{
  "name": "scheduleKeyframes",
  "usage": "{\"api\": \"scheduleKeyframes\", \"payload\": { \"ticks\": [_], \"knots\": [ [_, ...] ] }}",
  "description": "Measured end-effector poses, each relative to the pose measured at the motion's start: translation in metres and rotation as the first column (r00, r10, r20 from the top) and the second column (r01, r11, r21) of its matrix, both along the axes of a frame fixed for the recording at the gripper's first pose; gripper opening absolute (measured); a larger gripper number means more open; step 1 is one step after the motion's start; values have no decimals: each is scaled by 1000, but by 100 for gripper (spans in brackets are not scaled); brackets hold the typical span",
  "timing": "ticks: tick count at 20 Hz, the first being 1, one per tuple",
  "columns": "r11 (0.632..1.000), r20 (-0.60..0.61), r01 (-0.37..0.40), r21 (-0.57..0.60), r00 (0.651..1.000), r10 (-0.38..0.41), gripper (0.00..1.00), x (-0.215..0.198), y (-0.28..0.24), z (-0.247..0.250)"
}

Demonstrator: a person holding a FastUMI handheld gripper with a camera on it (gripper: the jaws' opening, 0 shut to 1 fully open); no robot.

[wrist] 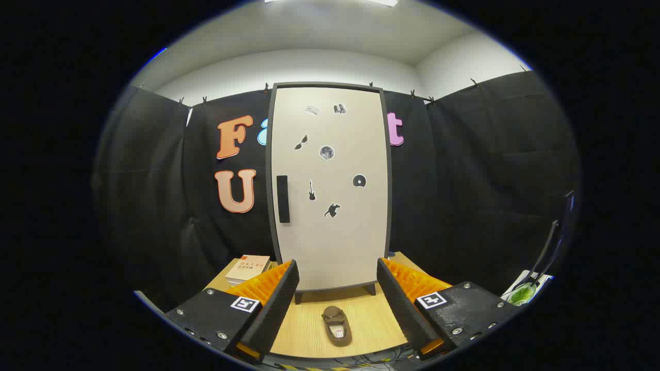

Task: Open the shoe cabinet door, grab the shoes and put them into the shoe cabinet, then close the shoe cabinet door.

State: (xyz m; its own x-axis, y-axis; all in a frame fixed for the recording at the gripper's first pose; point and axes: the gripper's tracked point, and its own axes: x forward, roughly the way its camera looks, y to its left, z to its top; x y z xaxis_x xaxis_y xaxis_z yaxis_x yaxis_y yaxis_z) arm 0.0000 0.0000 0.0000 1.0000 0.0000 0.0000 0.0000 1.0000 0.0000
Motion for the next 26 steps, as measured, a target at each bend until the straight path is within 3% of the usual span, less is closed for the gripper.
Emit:
{"api": "scheduleKeyframes", "payload": {
  "ticks": [18,26],
  "knots": [
    [1000,10,-15,3,1000,15,95,-1,3,1],
    [997,-11,-79,-8,997,79,95,8,14,-1]
  ]
}}
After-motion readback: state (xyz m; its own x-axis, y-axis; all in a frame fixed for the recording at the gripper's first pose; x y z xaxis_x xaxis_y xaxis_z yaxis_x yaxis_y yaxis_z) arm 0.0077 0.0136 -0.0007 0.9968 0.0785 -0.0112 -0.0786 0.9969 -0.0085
